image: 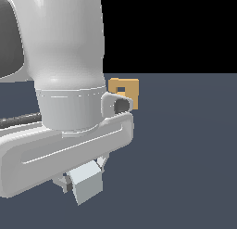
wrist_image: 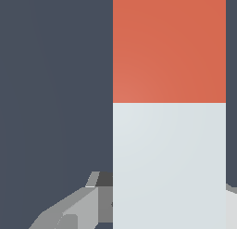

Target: Insert the peg into the horizontal hole in a box.

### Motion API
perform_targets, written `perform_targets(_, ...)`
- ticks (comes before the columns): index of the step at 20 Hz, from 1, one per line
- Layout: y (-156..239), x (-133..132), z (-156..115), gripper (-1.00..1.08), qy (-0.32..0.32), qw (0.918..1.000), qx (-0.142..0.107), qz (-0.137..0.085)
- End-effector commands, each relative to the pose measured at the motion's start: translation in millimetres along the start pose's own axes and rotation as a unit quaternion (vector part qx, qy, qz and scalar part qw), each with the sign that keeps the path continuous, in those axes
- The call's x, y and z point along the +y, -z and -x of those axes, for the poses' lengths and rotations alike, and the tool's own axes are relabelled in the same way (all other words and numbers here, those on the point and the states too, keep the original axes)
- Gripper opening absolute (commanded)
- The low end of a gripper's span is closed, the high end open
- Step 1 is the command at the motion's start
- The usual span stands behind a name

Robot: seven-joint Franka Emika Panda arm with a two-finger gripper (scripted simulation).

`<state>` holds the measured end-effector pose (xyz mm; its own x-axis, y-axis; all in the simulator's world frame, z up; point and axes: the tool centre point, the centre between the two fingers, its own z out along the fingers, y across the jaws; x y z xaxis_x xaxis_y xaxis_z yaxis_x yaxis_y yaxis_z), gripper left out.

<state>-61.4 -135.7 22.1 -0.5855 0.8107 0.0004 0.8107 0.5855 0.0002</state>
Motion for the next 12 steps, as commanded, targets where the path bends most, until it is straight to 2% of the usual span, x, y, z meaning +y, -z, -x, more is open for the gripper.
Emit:
perform_targets(1, -0.5, -0.4, 0.5, -1.00, 0.000, 1.0000, 0.000, 0.000)
perform_targets(12, 2.0, 4.3, -8.6, -1.00, -0.010, 1.0000, 0.000, 0.000)
